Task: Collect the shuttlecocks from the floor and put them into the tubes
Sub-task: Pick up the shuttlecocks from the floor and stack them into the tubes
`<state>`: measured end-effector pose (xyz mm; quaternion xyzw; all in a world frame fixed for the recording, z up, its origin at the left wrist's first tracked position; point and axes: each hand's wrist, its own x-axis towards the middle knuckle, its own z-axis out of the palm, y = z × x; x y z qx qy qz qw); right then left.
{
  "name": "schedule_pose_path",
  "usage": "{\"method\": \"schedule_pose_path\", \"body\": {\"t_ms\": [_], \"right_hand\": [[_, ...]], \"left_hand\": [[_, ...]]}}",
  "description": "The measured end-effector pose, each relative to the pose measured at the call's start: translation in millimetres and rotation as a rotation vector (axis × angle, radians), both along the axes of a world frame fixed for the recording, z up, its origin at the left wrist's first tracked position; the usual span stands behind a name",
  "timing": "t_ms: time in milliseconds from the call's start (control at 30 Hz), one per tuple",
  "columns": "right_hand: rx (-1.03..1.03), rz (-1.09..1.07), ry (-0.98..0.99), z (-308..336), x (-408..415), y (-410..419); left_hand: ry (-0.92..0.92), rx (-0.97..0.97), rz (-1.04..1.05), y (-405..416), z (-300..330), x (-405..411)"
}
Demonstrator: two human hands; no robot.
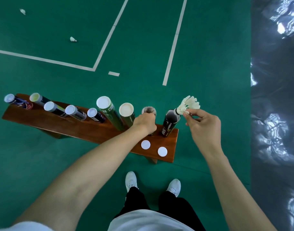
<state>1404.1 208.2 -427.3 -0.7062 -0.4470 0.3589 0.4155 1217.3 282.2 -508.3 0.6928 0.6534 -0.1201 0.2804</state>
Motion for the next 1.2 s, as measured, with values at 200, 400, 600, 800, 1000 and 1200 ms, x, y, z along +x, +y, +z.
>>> {"method": "schedule_pose_path", "body": {"t_ms": [200, 400, 600, 800, 1000, 1200], "right_hand": [[0.036, 0.099, -0.092, -9, -34, 15], [0.087, 0.226, -0.221, -42, -82, 42], [-0.174, 0.378, -0.488, -88, -112, 59], [-0.432, 0.588, -0.759, -114, -130, 68], [-0.514, 0.663, -0.788, -124, -141, 73], [-0.415, 0.544, -0.799, -104, -148, 66]], "left_hand": [[-0.003, 0.176, -0.098, -7, 33, -22], [-0.105, 0.32, 0.056, -29, 65, -75], [-0.125, 0.301, 0.129, -53, 73, -111], [-0.154, 0.324, 0.141, -63, 83, -127], [-0.155, 0.317, 0.128, -75, 90, -130], [-0.179, 0.312, 0.094, -72, 100, -143]]}}
